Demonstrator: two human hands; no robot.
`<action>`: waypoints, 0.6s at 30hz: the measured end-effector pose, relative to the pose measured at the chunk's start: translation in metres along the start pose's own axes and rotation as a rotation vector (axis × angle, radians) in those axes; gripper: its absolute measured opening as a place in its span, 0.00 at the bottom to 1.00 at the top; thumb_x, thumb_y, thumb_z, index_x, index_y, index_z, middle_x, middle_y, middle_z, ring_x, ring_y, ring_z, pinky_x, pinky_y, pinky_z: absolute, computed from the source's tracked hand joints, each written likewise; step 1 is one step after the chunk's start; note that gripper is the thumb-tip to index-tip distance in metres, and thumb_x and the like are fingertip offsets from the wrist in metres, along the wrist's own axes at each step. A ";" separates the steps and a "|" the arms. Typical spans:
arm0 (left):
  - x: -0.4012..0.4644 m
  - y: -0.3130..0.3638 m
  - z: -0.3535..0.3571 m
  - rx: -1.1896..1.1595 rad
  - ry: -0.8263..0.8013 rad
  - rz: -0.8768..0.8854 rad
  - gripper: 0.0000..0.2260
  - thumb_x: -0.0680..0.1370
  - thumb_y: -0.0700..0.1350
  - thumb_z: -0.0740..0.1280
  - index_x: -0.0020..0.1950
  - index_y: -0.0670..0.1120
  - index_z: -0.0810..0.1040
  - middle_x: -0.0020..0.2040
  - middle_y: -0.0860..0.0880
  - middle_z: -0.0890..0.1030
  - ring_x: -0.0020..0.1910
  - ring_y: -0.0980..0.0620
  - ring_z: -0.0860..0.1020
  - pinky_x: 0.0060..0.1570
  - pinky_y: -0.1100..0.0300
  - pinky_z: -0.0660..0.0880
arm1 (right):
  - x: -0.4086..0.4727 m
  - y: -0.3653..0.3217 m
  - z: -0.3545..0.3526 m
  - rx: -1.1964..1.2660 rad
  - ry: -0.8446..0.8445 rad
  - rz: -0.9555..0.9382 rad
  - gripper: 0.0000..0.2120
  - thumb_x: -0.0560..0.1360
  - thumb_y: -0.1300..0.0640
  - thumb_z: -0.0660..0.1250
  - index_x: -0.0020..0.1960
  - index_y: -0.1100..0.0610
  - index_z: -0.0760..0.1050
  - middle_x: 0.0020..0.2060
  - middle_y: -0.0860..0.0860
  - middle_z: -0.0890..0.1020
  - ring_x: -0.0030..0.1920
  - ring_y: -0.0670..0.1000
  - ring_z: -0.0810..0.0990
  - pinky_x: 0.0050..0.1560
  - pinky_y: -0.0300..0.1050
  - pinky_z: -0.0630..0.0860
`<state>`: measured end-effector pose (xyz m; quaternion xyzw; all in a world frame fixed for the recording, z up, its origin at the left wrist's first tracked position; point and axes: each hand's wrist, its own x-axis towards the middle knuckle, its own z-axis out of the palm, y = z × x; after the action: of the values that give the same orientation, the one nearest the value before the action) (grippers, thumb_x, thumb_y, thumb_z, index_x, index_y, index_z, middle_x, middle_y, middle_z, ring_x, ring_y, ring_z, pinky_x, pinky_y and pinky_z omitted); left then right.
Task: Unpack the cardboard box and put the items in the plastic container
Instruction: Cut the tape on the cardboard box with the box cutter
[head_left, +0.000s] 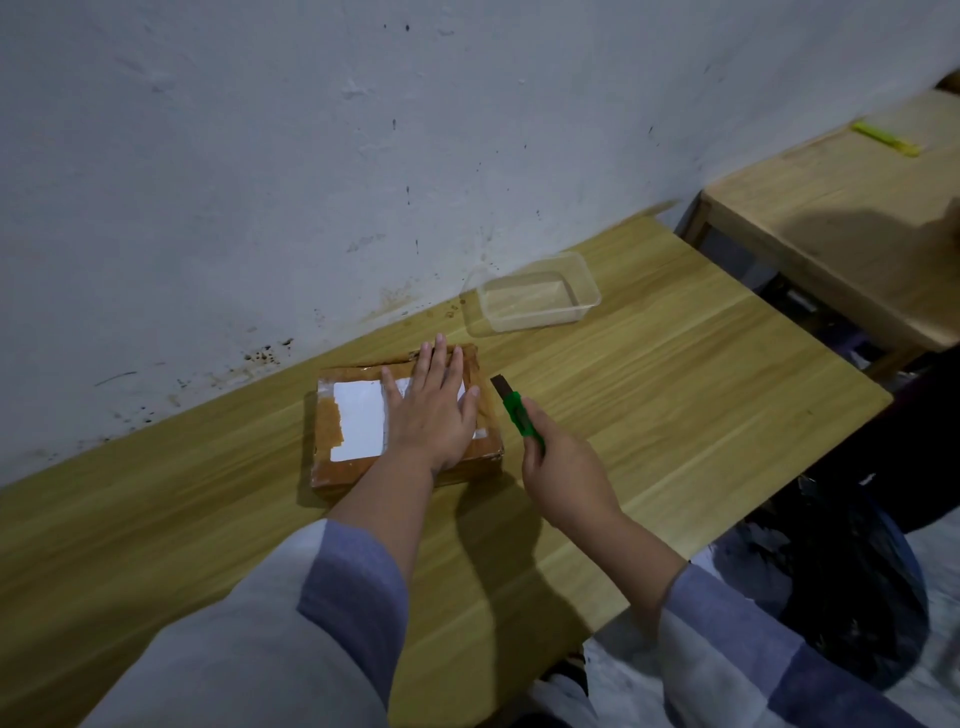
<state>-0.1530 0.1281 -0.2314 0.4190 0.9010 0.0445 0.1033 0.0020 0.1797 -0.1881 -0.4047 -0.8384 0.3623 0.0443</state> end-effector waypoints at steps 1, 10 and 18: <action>0.000 0.000 0.000 0.001 -0.002 0.000 0.26 0.82 0.57 0.41 0.79 0.51 0.41 0.78 0.51 0.36 0.76 0.54 0.35 0.72 0.37 0.36 | 0.000 0.001 -0.001 0.019 0.015 -0.003 0.24 0.80 0.56 0.54 0.75 0.46 0.57 0.48 0.56 0.82 0.47 0.57 0.80 0.43 0.48 0.73; -0.002 0.001 0.000 -0.004 0.018 -0.006 0.26 0.83 0.56 0.42 0.79 0.50 0.43 0.78 0.51 0.37 0.76 0.54 0.36 0.72 0.39 0.36 | 0.009 -0.002 0.000 0.039 -0.006 -0.029 0.24 0.79 0.56 0.55 0.74 0.44 0.60 0.56 0.54 0.82 0.52 0.57 0.81 0.50 0.50 0.78; -0.002 0.001 0.002 -0.009 0.015 -0.012 0.26 0.83 0.56 0.42 0.79 0.50 0.43 0.78 0.51 0.37 0.76 0.54 0.35 0.72 0.39 0.36 | 0.021 -0.024 -0.014 -0.297 -0.146 -0.034 0.27 0.80 0.56 0.54 0.76 0.46 0.51 0.54 0.59 0.80 0.54 0.59 0.79 0.44 0.48 0.70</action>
<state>-0.1503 0.1272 -0.2326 0.4128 0.9041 0.0508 0.0986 -0.0226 0.1922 -0.1671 -0.3653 -0.8903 0.2623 -0.0710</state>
